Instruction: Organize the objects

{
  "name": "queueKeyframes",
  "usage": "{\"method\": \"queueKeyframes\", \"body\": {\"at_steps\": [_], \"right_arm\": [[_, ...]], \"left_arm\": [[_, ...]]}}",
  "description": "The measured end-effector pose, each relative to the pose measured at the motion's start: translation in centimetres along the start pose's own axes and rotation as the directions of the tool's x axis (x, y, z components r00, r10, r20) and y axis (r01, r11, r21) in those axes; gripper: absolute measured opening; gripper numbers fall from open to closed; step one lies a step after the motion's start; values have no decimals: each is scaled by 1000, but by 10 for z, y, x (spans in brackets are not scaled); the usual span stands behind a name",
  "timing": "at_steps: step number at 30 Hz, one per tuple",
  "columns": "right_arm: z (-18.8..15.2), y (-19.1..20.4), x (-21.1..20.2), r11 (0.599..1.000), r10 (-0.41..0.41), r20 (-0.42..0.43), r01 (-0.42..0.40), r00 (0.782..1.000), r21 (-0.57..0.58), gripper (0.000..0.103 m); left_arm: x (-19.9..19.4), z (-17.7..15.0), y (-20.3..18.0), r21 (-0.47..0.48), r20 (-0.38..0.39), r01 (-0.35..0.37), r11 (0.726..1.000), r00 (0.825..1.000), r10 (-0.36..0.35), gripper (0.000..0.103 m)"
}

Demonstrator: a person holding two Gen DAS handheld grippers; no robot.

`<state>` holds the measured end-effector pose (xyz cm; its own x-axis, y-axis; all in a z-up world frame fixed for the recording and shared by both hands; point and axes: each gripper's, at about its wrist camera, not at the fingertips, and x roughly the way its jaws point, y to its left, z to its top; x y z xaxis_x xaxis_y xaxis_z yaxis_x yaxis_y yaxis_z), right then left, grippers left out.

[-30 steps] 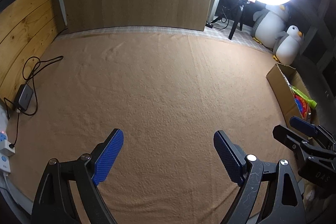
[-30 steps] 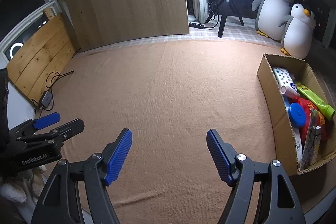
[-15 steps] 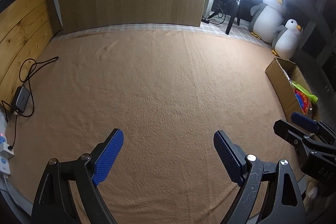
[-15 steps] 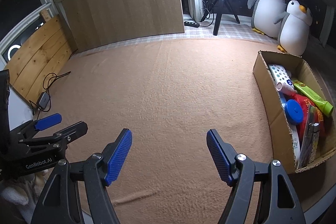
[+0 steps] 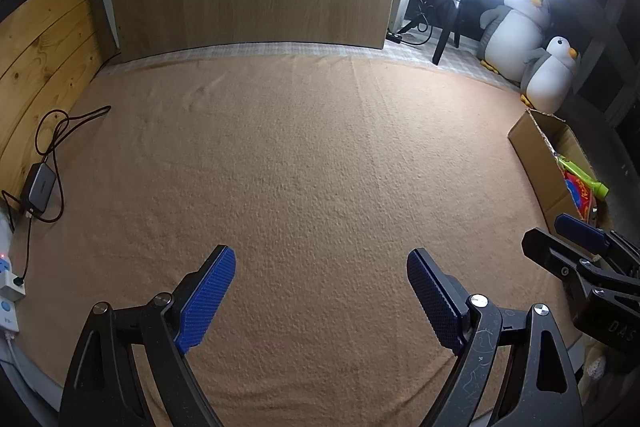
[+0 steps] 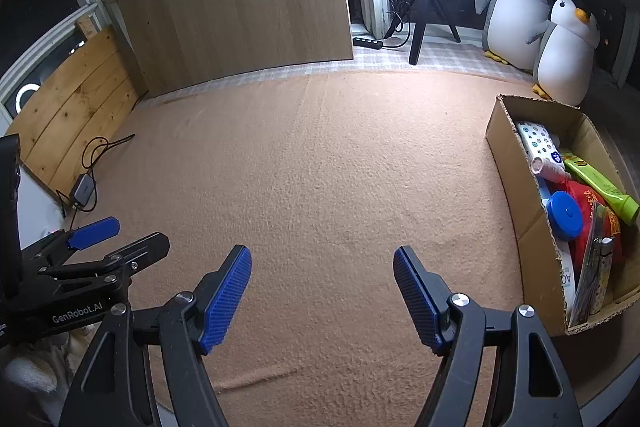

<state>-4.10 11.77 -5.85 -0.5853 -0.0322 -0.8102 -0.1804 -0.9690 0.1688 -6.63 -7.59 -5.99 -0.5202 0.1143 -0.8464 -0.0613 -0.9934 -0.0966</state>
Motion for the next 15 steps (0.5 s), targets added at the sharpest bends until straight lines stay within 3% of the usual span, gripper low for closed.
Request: {"method": "queueKeyframes", "body": {"at_steps": [15], "right_arm": [[0, -6, 0, 1000, 3, -5, -3, 1000, 11, 70]], "left_arm": [[1, 0, -1, 0, -5, 6, 1000, 1000, -6, 90]]}}
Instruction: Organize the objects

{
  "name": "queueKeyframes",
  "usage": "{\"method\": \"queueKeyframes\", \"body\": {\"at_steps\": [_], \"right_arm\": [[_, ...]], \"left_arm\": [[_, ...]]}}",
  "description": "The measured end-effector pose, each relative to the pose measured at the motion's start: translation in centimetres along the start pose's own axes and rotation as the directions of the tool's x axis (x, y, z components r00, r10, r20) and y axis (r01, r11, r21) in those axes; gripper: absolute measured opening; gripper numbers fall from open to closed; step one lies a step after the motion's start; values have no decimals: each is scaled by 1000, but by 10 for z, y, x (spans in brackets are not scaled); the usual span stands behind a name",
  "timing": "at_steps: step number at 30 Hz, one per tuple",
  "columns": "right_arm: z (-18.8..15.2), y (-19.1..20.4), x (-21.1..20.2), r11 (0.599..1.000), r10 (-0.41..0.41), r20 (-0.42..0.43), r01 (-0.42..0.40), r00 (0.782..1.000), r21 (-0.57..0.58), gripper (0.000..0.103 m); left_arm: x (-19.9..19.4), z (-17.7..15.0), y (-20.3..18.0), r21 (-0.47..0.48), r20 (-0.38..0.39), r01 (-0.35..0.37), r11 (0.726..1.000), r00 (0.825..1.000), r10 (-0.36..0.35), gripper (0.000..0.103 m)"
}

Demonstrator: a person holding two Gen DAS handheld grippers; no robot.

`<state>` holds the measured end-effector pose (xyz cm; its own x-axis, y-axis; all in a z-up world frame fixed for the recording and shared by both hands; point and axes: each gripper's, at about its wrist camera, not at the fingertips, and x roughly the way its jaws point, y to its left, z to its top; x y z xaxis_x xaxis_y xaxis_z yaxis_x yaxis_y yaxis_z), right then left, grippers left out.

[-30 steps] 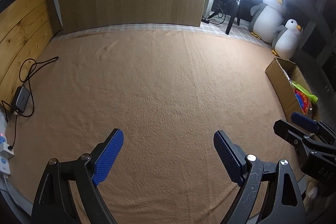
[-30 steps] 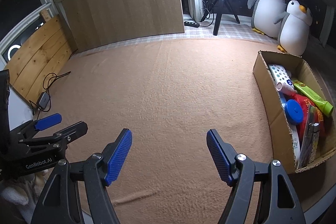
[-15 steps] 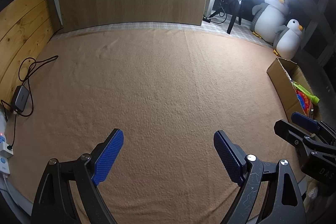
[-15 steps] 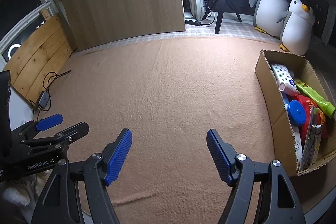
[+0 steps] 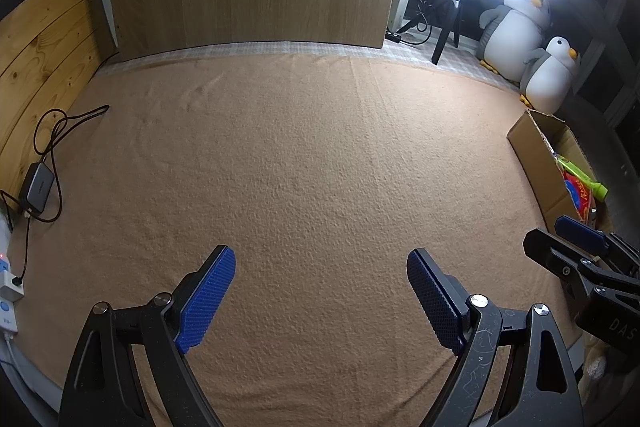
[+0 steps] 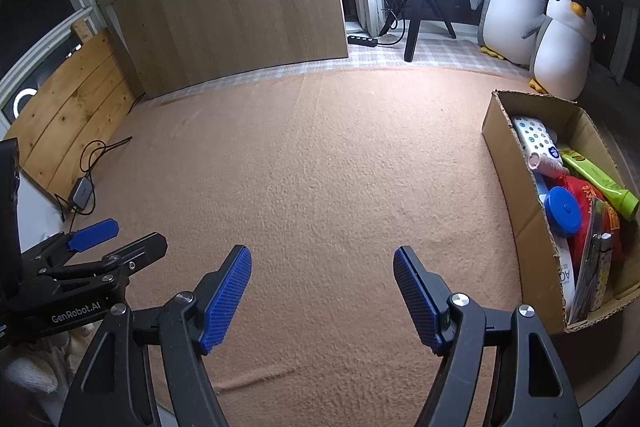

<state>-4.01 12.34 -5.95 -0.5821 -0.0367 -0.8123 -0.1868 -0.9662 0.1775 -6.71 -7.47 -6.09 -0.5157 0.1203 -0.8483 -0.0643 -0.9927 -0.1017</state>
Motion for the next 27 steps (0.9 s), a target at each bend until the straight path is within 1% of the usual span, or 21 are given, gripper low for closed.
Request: {"method": "queueKeyframes", "body": {"at_steps": [21, 27], "right_arm": [[0, -4, 0, 1000, 5, -7, -5, 1000, 7, 70], [0, -7, 1, 1000, 8, -10, -8, 1000, 19, 70]], "left_arm": [[-2, -2, -4, 10, -2, 5, 1000, 1000, -5, 90], [1, 0, -4, 9, -14, 3, 1000, 1000, -3, 90]]}}
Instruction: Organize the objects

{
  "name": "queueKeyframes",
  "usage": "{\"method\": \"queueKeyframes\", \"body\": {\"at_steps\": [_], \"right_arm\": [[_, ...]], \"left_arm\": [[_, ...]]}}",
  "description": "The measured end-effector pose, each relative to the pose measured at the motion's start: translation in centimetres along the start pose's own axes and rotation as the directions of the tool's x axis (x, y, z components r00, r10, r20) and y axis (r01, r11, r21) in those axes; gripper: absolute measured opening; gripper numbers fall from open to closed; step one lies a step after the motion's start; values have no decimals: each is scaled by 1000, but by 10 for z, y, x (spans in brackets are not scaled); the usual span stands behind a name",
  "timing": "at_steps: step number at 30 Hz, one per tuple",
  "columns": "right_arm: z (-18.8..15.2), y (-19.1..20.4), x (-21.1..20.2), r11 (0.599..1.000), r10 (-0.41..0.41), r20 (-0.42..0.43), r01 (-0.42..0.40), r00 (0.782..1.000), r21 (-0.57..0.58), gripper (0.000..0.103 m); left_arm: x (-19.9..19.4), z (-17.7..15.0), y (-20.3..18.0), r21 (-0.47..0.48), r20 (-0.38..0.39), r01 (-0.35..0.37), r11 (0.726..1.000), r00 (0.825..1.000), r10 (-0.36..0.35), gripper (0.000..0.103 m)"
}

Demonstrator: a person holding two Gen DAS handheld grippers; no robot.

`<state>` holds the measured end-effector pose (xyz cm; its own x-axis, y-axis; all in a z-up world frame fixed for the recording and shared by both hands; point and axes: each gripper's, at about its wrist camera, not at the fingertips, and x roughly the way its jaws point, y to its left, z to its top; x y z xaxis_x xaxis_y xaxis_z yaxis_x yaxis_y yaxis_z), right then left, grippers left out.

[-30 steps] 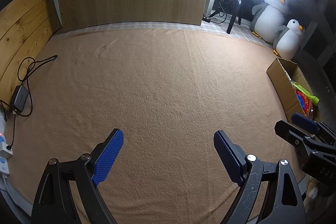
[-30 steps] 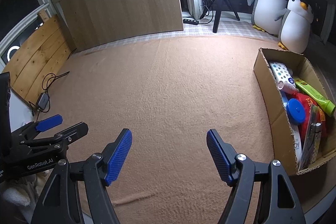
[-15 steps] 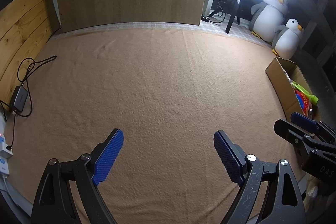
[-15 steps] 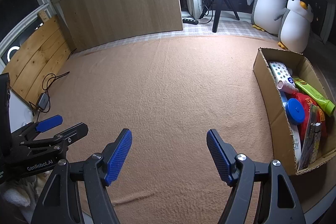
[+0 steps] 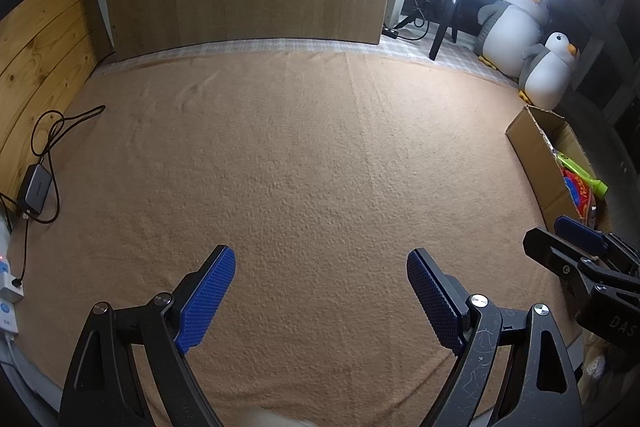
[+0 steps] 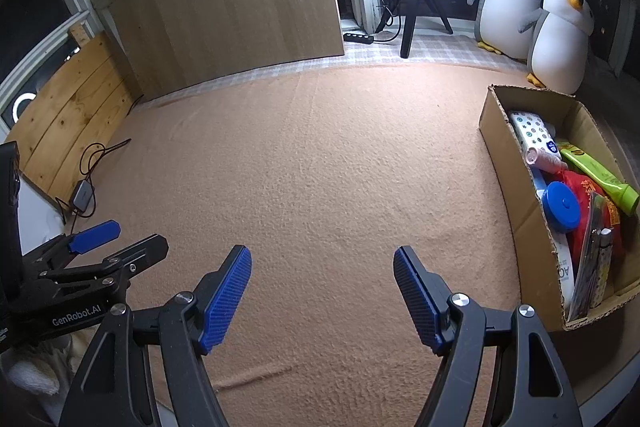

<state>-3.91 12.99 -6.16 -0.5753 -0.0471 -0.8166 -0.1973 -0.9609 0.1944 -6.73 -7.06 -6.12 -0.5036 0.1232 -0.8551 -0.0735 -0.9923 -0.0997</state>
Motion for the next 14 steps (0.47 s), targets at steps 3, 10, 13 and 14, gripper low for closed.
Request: {"method": "queueKeyframes", "body": {"at_steps": [3, 10, 13, 14], "right_arm": [[0, -1, 0, 1000, 0, -2, 0, 1000, 5, 70], [0, -2, 2, 1000, 2, -4, -2, 1000, 10, 70], [-1, -2, 3, 1000, 3, -7, -3, 1000, 17, 70], [-2, -2, 4, 1000, 4, -9, -3, 1000, 20, 70]], "left_arm": [[0, 1, 1, 3, 3, 3, 1000, 1000, -3, 90], [4, 2, 0, 7, -2, 17, 1000, 1000, -17, 90], [5, 3, 2, 10, -2, 14, 1000, 1000, -14, 92], [6, 3, 2, 8, -6, 17, 1000, 1000, -17, 93]]}}
